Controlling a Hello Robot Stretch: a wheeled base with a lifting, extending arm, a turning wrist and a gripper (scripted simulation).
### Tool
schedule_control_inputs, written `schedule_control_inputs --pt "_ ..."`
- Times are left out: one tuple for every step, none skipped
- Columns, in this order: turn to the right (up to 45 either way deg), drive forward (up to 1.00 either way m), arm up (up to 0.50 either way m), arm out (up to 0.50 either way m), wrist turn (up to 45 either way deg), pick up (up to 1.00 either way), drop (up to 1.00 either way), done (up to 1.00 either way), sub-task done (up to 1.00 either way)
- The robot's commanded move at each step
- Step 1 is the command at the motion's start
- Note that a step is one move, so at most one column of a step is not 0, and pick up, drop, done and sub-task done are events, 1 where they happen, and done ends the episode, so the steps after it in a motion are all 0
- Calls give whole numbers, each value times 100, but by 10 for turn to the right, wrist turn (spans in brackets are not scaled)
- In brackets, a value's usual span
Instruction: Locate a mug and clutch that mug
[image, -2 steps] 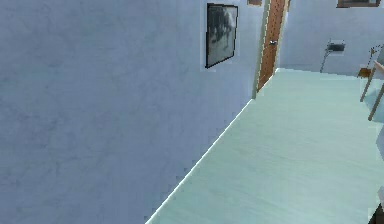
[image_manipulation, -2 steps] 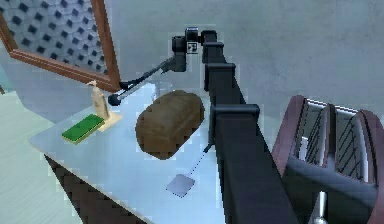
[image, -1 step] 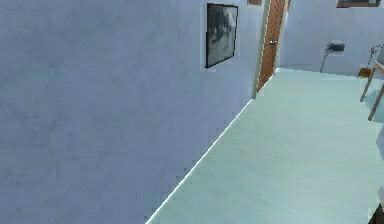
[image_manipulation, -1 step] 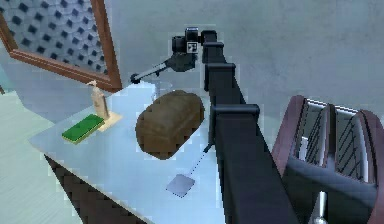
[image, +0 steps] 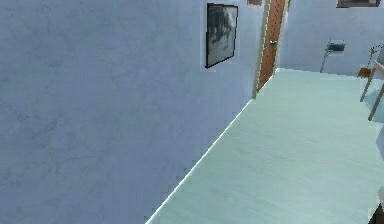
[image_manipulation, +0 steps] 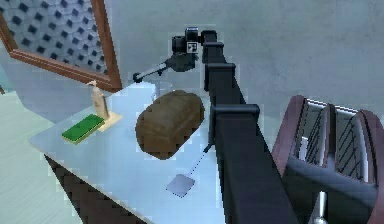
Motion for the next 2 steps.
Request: schedule_control_inputs --pt "0 0 -8 0 0 0 0 0 0" --pt "0 0 0 0 0 100 0 0 0"
